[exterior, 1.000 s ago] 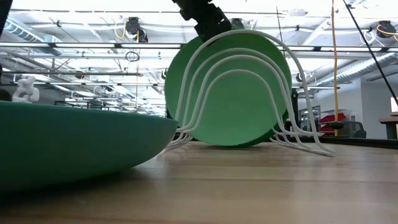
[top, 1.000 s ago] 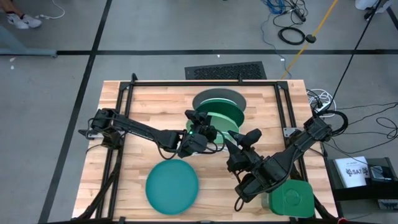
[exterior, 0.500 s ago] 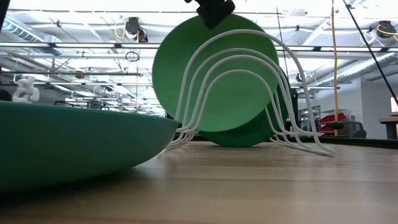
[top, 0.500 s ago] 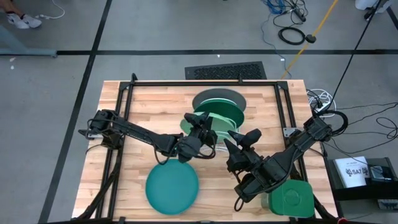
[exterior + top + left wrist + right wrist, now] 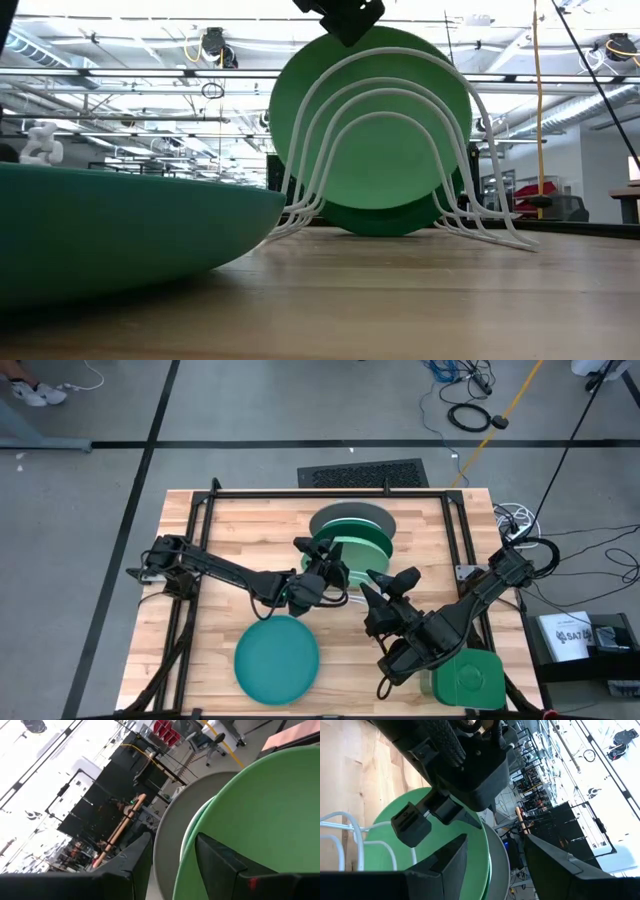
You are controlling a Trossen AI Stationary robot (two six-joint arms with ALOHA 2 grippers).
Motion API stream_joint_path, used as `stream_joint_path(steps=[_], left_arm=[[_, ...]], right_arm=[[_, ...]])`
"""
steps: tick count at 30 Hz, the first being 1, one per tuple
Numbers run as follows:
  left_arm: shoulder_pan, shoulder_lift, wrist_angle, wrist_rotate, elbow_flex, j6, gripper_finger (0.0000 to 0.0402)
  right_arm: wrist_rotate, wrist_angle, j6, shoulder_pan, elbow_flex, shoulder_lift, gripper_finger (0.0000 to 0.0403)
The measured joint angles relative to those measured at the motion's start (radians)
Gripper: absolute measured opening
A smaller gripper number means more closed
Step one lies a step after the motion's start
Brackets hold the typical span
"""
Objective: Sort dishes
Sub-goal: Put the light green plate into the dish rack, then put the blue plate into the dish rack
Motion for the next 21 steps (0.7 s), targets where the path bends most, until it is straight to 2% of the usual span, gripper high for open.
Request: stream_joint_path(steps=[7,12,15,17,21], left_arm=[[-0.012,0.0,-0.042,0.031,0.0,-0.002,0.0151],[-0.036,-0.001,-0.152,0.252,0.0,-0.103,0.0151],[-0.042,-0.001,-0.182,0.36,0.001,-0.105,0.0151],[-0.039,-0.001,-0.184,0.398,0.001,-0.105,0.0151],[-0.033,-0.001,-0.191,0.411,0.012,-0.105,0.0151]], right_arm=[[0.0,0.0,0.0,0.0,0.0,0.0,0.0187],[0.0,0.0,0.002,0.0,0.0,0.0,0.0187],[0.0,0.0,0.004,0.0,0.0,0.0,0.0187],[0.0,0.0,0.004,0.0,0.0,0.0,0.0187],[-0.001,0.0,0.004,0.0,0.0,0.0,0.0187]])
